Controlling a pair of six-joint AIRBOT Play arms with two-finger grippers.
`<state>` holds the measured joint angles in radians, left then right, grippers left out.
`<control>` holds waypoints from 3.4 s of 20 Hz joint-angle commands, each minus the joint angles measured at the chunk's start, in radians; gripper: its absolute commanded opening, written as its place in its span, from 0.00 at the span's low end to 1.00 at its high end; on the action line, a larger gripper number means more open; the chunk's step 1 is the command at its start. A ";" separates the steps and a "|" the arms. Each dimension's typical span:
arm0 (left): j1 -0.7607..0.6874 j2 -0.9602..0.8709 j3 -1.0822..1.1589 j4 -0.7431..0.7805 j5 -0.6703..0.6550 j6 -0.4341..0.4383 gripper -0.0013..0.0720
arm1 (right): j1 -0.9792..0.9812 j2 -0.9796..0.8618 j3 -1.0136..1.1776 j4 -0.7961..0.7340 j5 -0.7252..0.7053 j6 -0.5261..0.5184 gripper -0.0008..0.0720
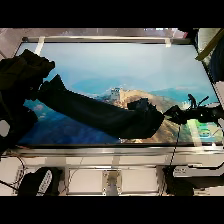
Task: Fold the clothes and pants, and hang the long-sleeved shirts on hangers.
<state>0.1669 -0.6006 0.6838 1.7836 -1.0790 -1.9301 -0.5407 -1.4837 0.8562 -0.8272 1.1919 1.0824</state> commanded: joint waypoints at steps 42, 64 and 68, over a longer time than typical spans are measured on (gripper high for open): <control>-0.005 -0.720 0.169 -0.514 0.453 -0.008 0.97 | -0.605 0.337 0.066 -0.403 0.207 0.127 0.07; -0.038 -0.596 -0.100 -0.832 0.829 -0.404 0.97 | -0.605 0.337 0.066 -0.397 0.229 0.101 0.07; -0.071 -0.629 -0.085 -0.831 0.959 -0.404 0.89 | -0.605 0.337 0.066 -0.397 0.233 0.102 0.07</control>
<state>0.1135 -1.1992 0.5915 0.9844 -0.2287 -2.3238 -1.1454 -1.1477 0.9226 -1.2247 1.4200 1.1843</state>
